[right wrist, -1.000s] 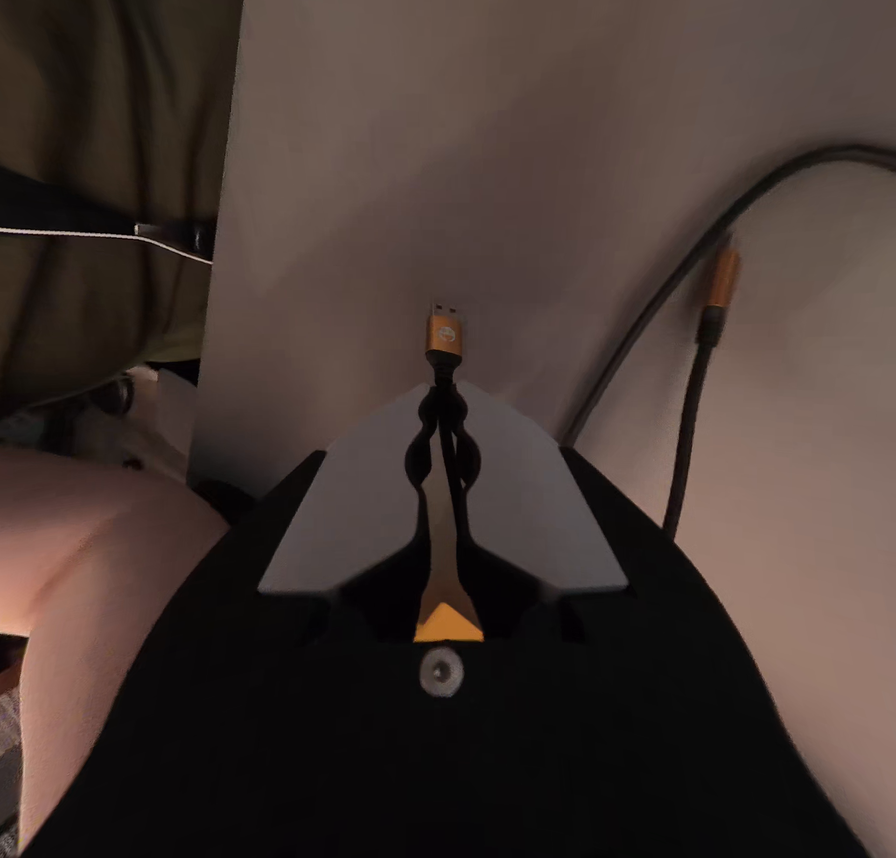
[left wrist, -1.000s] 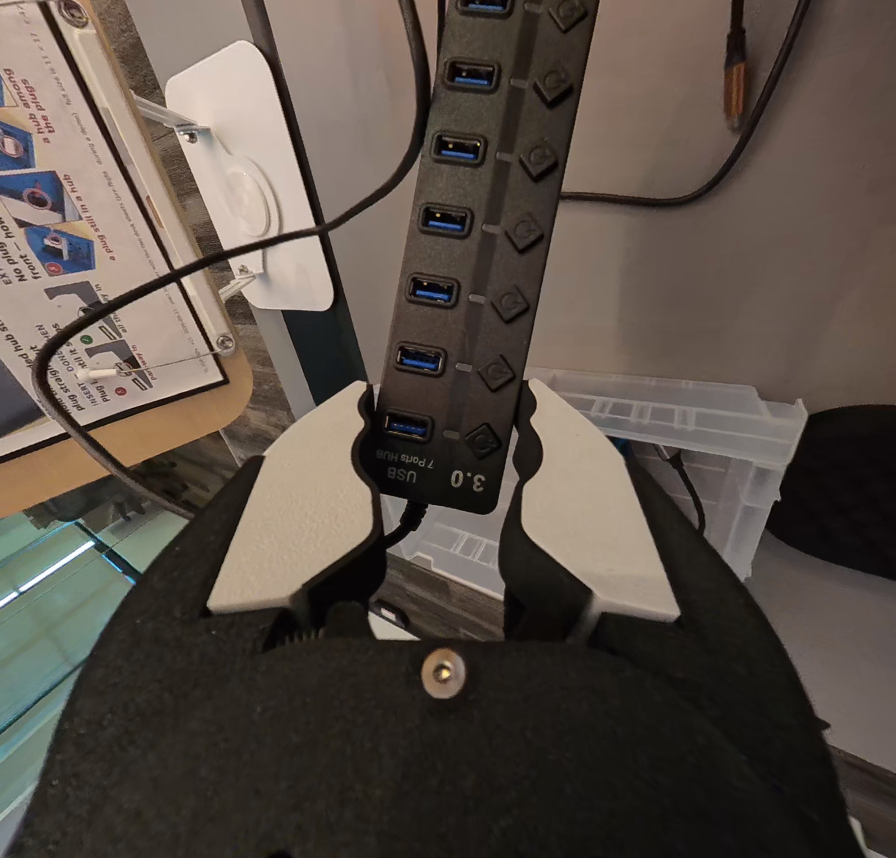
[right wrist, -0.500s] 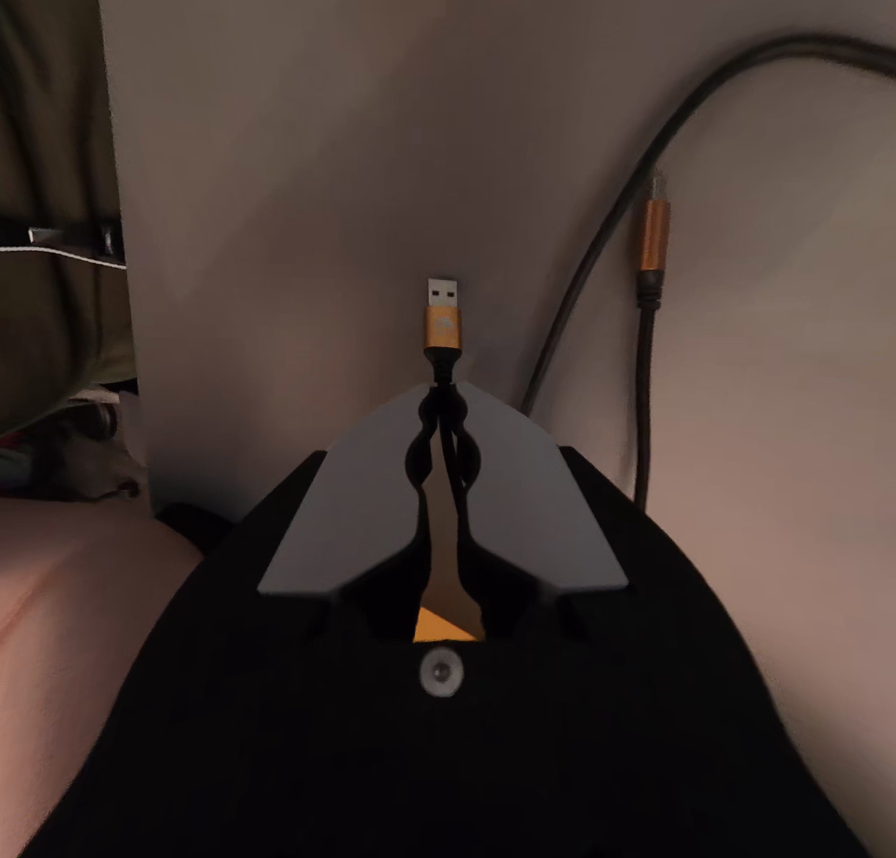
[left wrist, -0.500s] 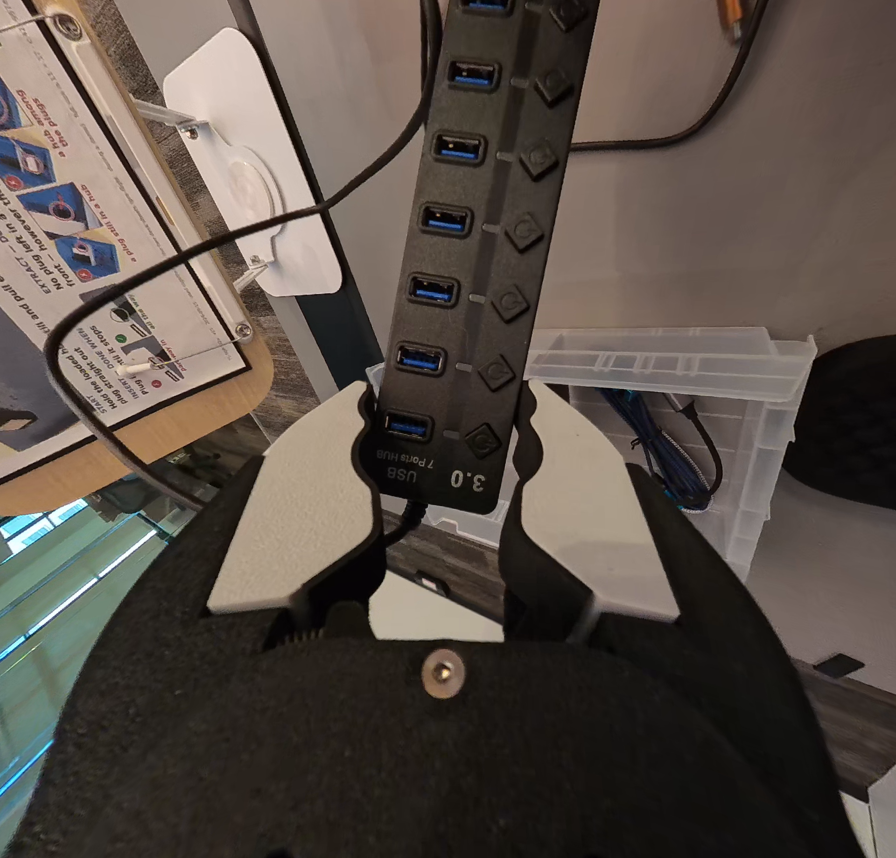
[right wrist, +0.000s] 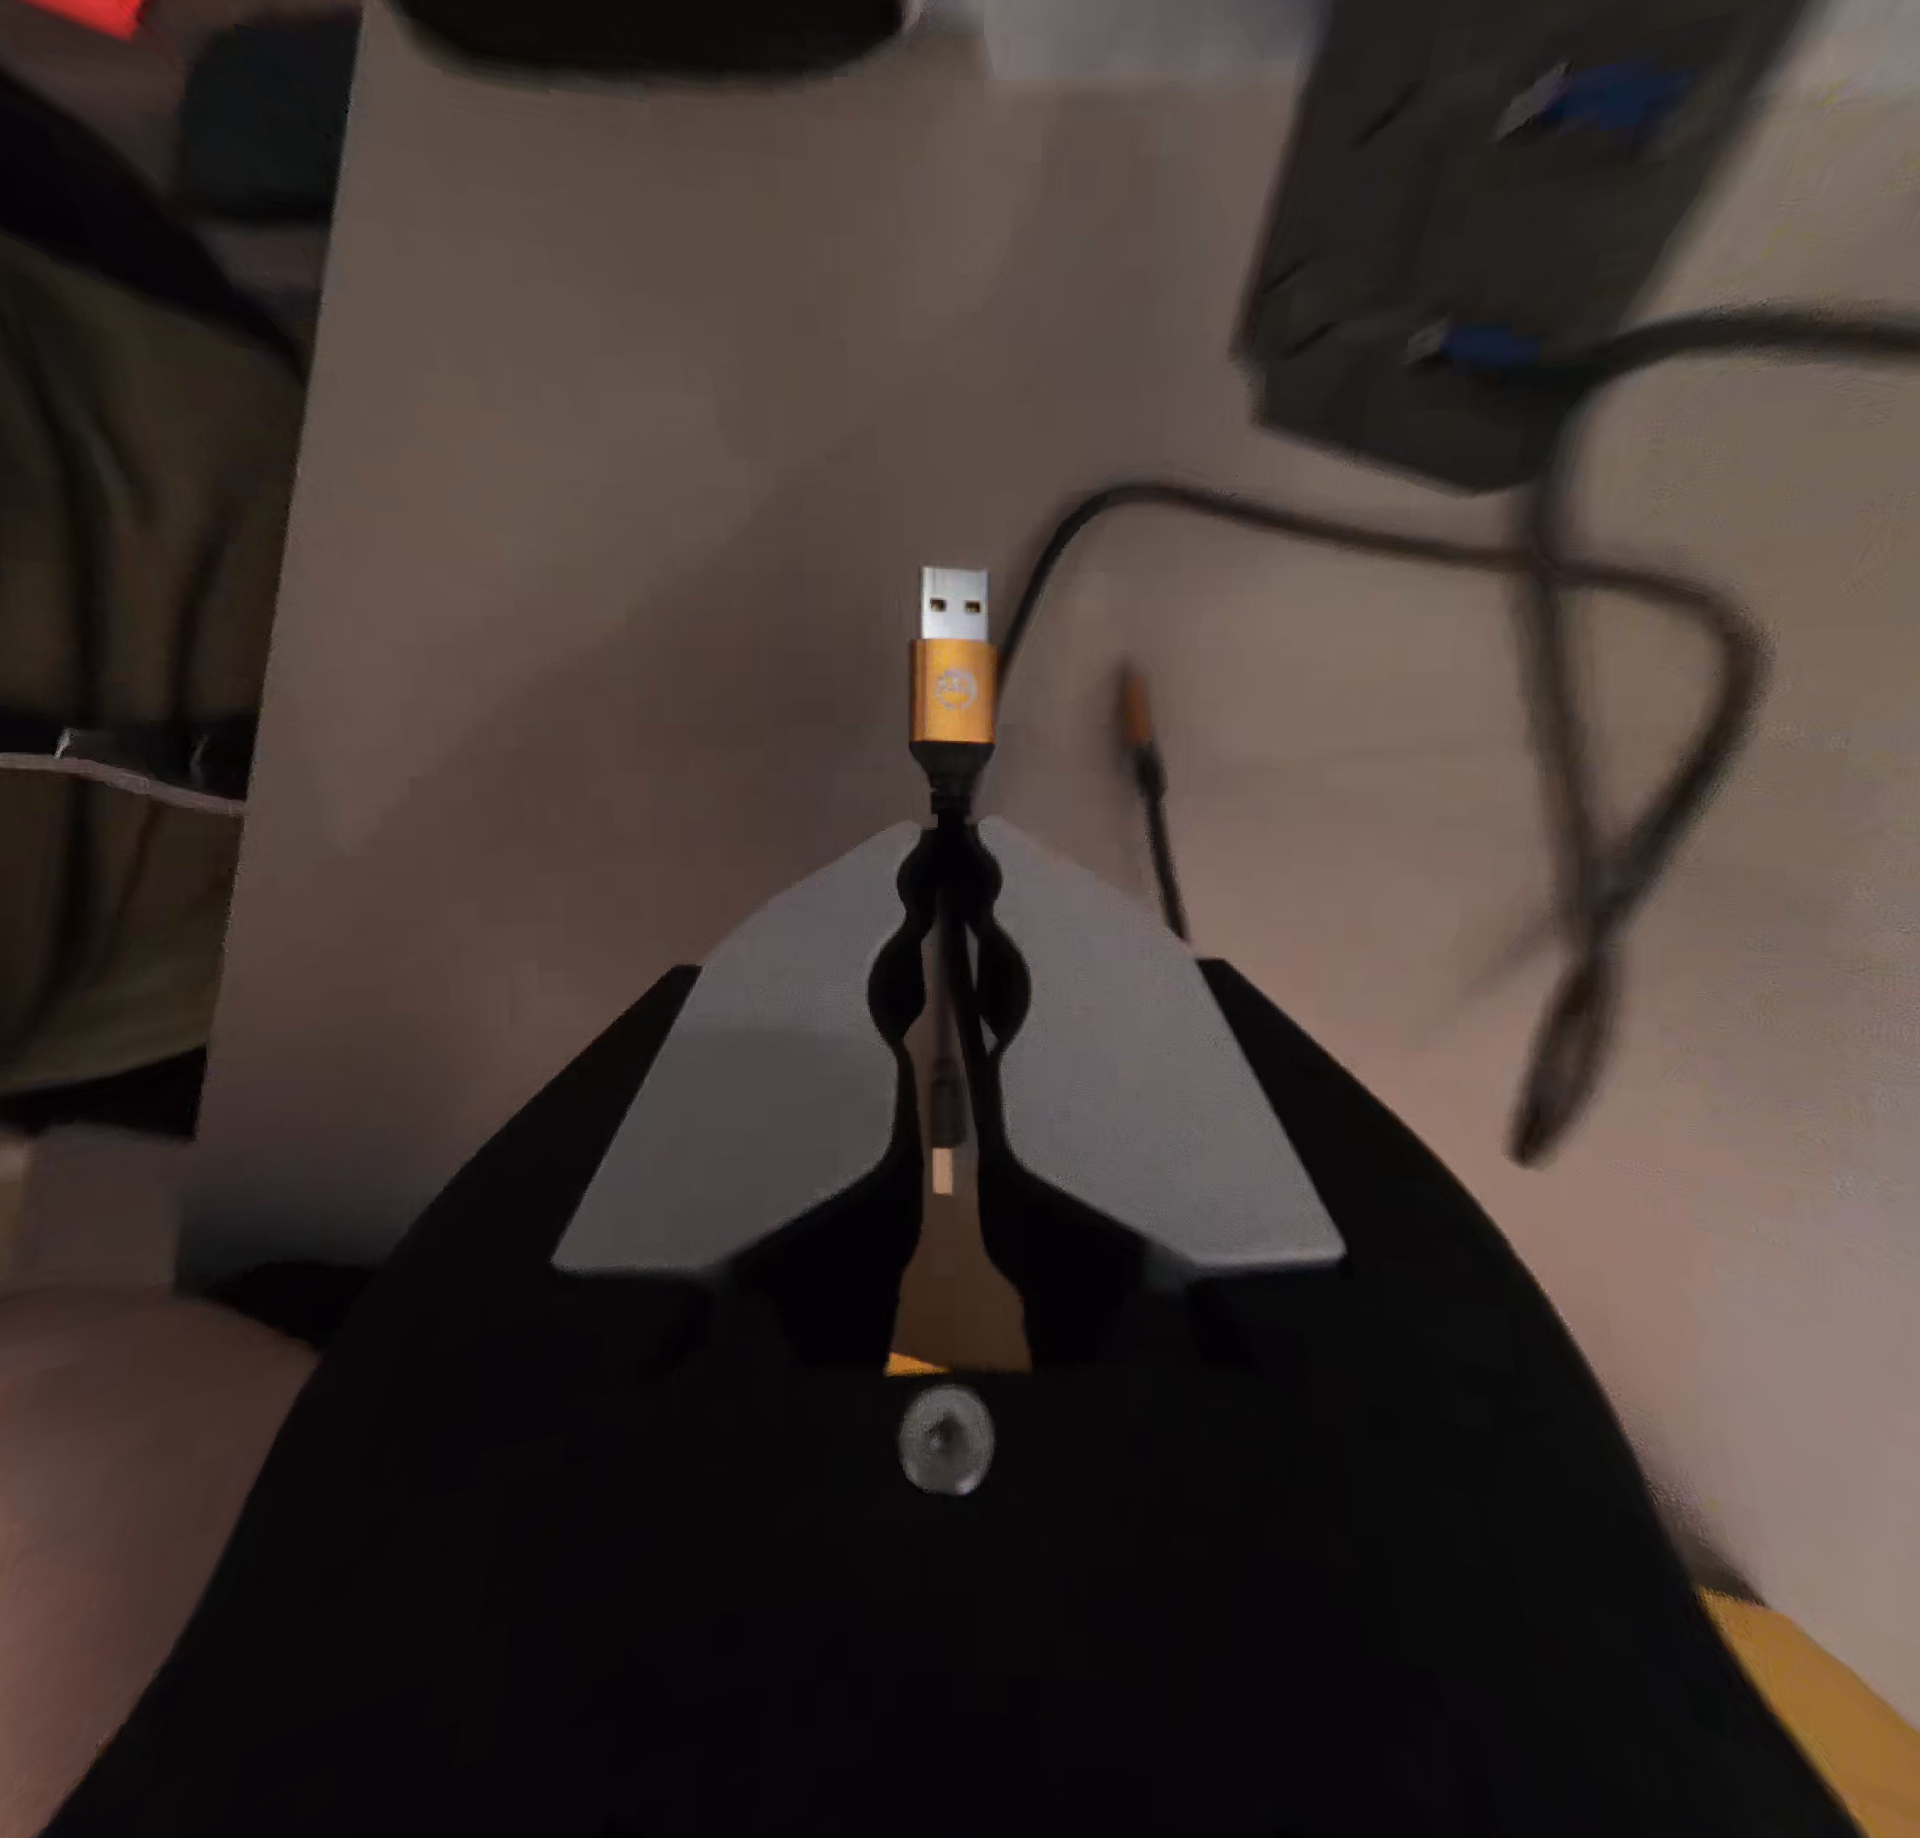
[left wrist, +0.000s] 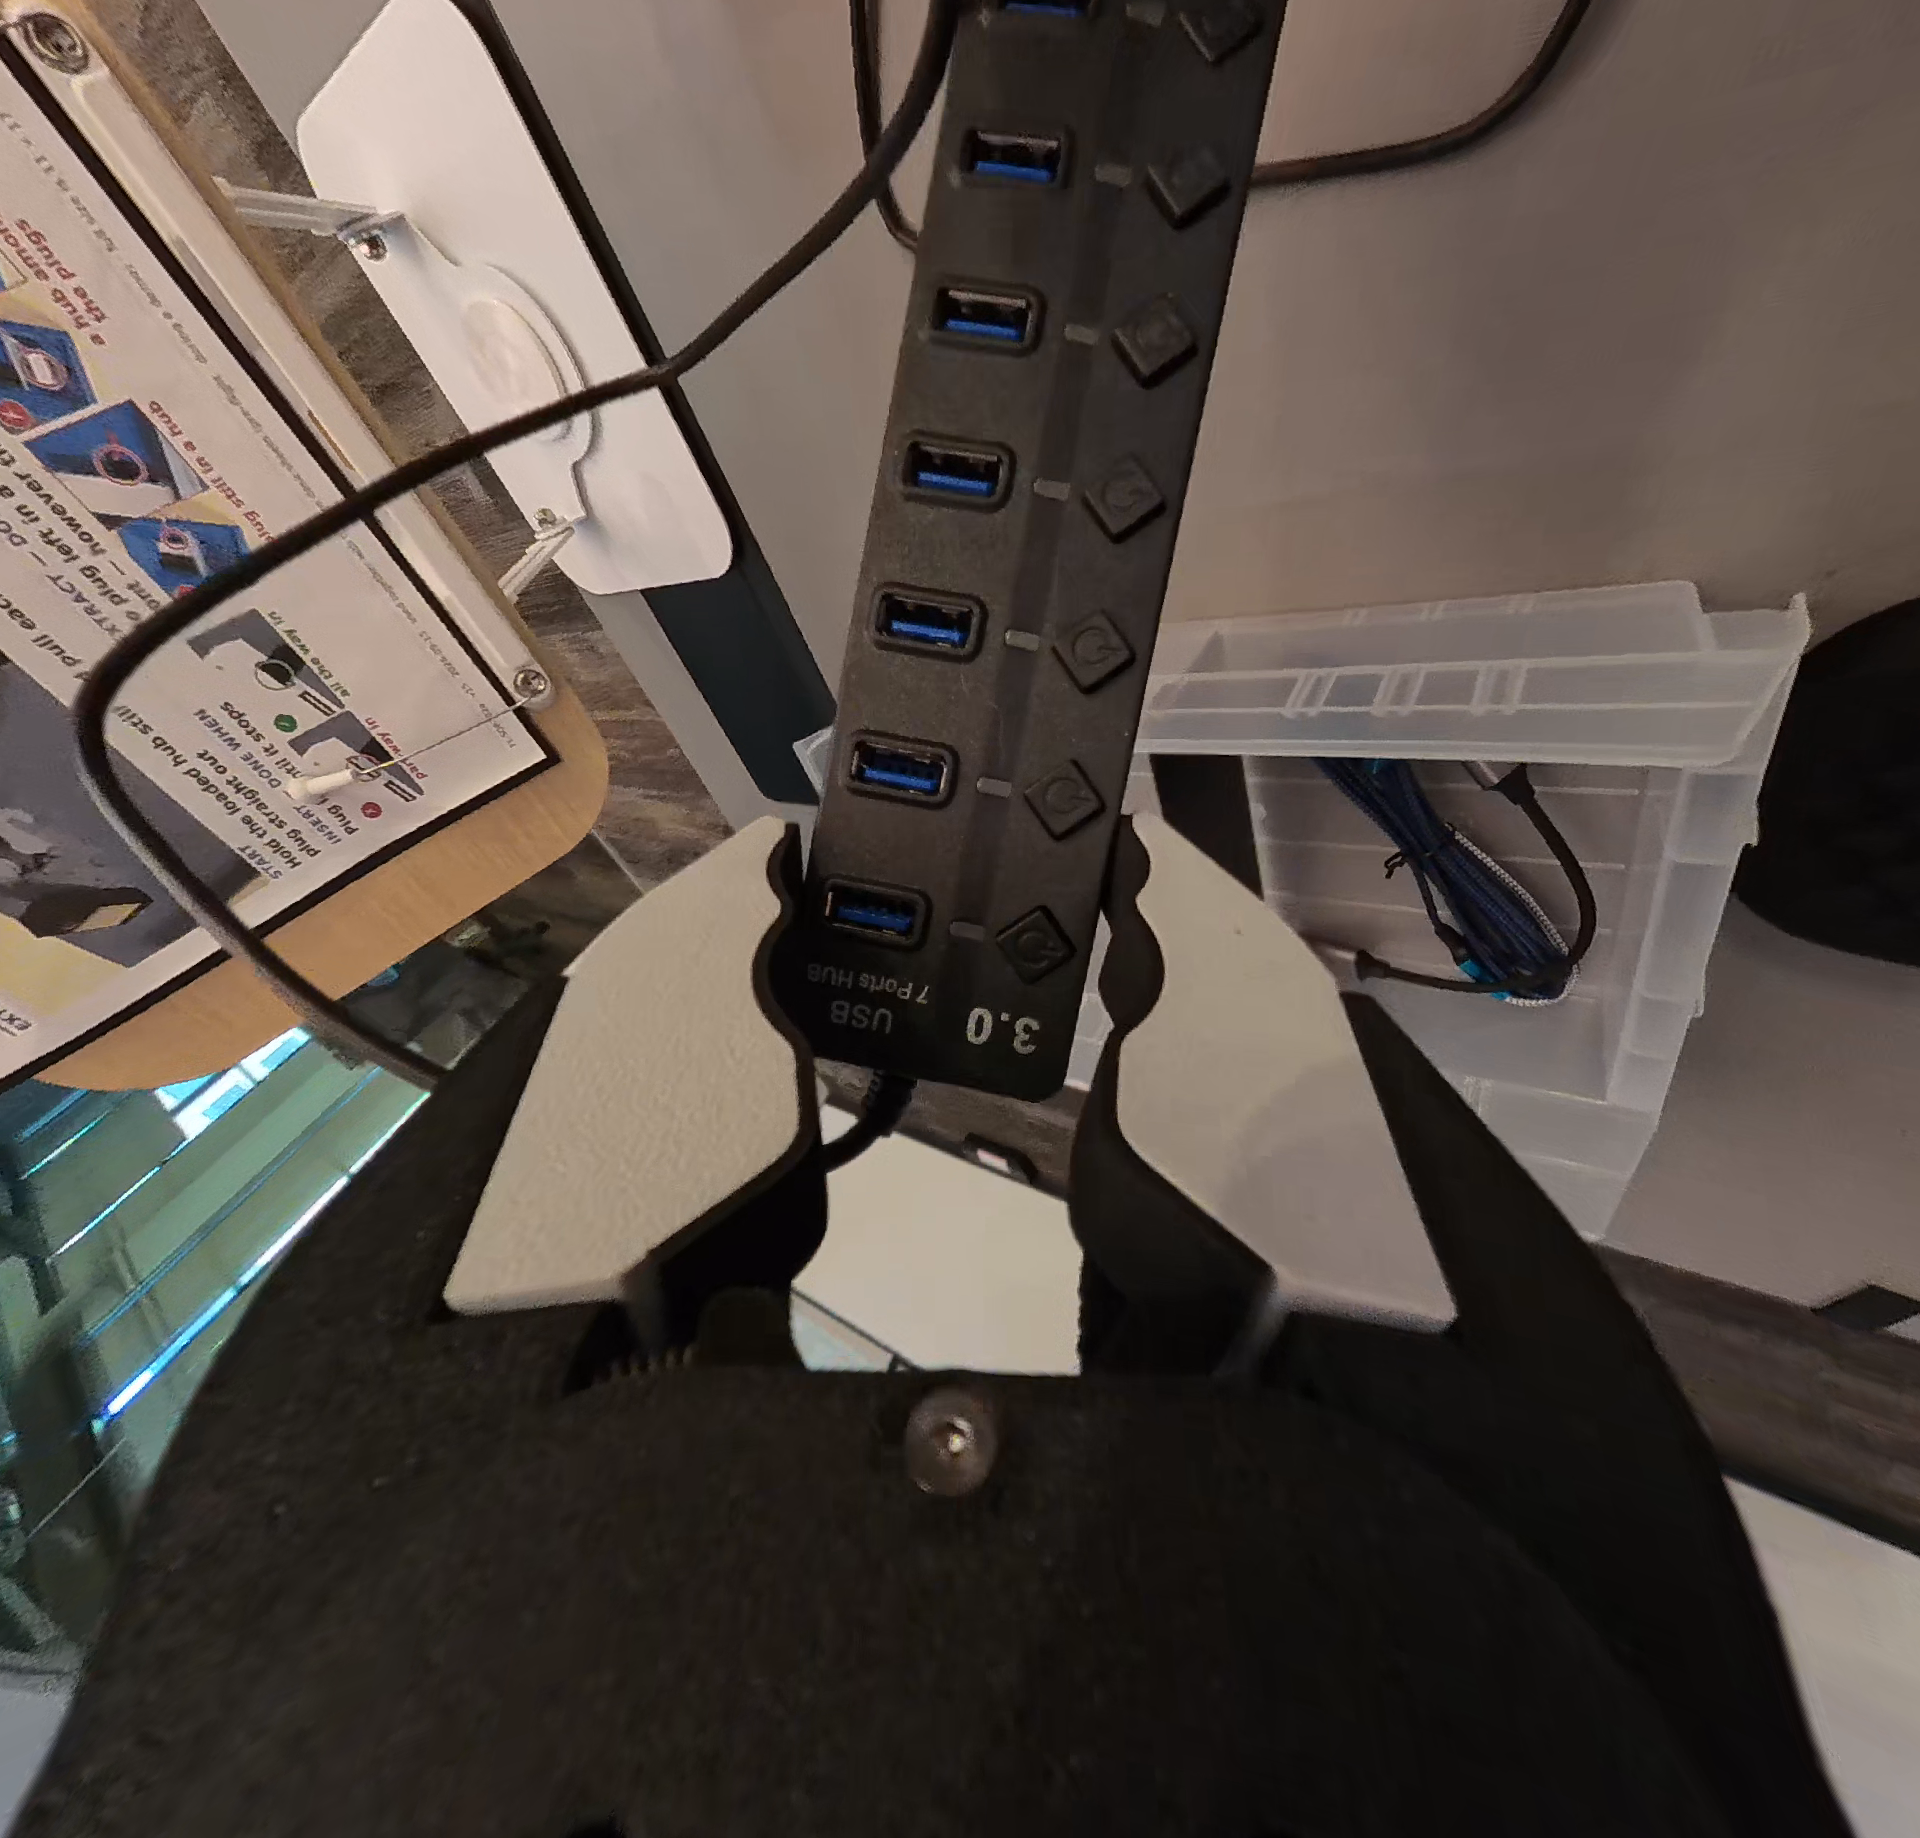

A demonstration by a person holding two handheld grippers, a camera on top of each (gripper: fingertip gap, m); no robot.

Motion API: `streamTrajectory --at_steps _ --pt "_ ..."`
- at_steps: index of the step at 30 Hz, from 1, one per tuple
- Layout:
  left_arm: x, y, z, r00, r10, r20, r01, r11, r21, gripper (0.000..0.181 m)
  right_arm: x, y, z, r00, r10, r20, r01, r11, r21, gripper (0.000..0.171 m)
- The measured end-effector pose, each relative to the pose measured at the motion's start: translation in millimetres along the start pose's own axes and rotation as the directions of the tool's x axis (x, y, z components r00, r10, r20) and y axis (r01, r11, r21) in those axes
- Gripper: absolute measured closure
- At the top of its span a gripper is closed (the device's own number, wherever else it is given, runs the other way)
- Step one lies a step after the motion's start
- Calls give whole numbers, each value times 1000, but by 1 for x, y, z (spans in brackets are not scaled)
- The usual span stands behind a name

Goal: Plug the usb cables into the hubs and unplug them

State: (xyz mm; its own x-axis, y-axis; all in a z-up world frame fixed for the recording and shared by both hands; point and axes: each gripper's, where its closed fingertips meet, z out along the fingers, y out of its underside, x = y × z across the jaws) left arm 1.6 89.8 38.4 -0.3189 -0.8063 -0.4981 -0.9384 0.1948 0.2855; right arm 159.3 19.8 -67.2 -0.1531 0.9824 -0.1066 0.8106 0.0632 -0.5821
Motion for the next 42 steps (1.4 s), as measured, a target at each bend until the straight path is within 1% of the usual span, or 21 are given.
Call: streamTrajectory --at_steps 3,4,6,11,14,20,28,31,33,36,38,40,42 --pt "4 0 1 1000 19 -13 -19 1000 -24 126 19 -22 -35 979 22 -202 2 993 116 166" --pt "5 -1 1 1000 23 -17 -24 999 -26 126 24 -27 -43 964 29 -263 7 991 133 166" --pt "6 -3 2 999 30 -30 -31 999 -33 126 27 -33 -53 938 33 -344 11 992 125 166" --pt "7 -10 4 998 56 -42 -58 997 -53 126 27 -38 -52 911 28 -412 -4 998 58 166" --pt "8 -13 4 996 68 -54 -71 995 -65 126 31 -43 -54 886 -3 -463 31 998 52 166" --pt "13 -15 10 994 79 -79 -85 993 -80 126 38 -38 -47 888 -12 -460 28 999 27 166" --pt "15 -14 13 992 83 -91 -91 992 -89 126 33 -45 -42 885 -56 -463 69 998 12 166" --pt "16 -15 14 992 83 -91 -91 992 -86 126 34 -38 -34 911 -4 -412 14 1000 20 166" --pt "17 -14 16 992 85 -89 -93 992 -89 126 37 -32 -28 930 61 -363 -51 998 38 166" --pt "19 -13 17 992 86 -89 -94 991 -91 126 33 -14 -11 952 162 -259 -174 985 -21 166" --pt "20 -11 17 992 85 -90 -93 991 -92 126 40 -8 -2 950 172 -260 -189 981 -40 166" --pt "20 -10 18 992 89 -88 -98 990 -98 126 42 -12 9 957 187 -221 -195 981 -14 166" --pt "22 -10 19 992 88 -94 -97 990 -99 126 45 -13 17 956 202 -214 -208 978 -7 166"
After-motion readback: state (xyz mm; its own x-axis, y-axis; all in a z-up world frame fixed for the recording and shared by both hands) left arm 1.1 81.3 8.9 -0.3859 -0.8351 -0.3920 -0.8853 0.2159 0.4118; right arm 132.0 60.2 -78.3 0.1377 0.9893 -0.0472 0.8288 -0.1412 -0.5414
